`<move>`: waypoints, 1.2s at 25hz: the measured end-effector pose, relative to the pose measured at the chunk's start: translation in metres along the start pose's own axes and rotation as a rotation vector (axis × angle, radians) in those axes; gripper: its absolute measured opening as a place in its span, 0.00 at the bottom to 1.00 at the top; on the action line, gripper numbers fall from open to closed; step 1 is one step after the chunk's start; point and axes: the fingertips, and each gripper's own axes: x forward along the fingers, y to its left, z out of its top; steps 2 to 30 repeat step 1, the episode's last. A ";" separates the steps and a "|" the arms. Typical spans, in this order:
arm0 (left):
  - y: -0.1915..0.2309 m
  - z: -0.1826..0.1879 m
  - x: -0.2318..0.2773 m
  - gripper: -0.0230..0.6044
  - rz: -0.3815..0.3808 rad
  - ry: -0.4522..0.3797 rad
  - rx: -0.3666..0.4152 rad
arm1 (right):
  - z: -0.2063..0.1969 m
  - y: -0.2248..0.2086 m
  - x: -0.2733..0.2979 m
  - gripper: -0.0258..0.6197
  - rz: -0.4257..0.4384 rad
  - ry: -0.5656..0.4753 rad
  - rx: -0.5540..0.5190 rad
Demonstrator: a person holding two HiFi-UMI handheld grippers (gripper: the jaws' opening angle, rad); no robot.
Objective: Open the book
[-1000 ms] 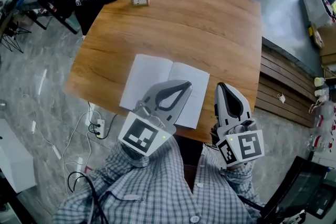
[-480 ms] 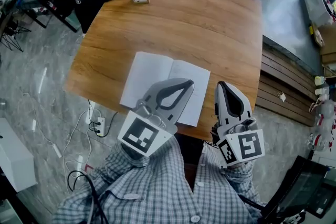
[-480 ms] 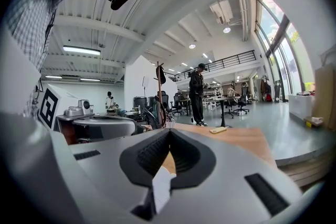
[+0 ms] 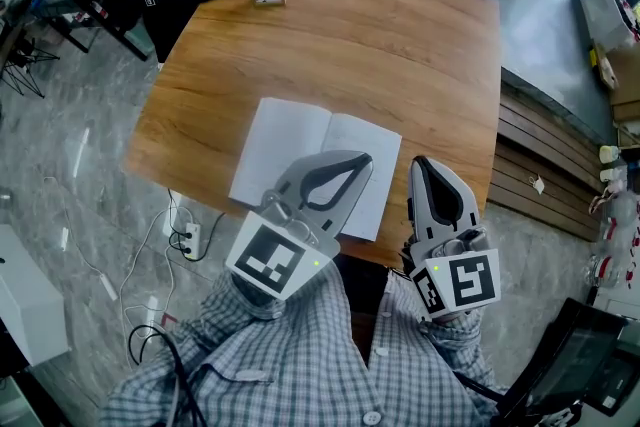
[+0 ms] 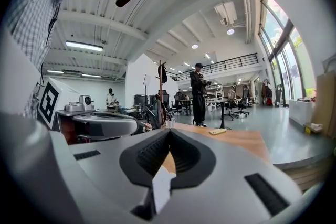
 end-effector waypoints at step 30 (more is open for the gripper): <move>0.000 0.000 0.000 0.05 0.000 0.000 0.000 | 0.000 0.001 0.000 0.07 0.002 0.002 0.000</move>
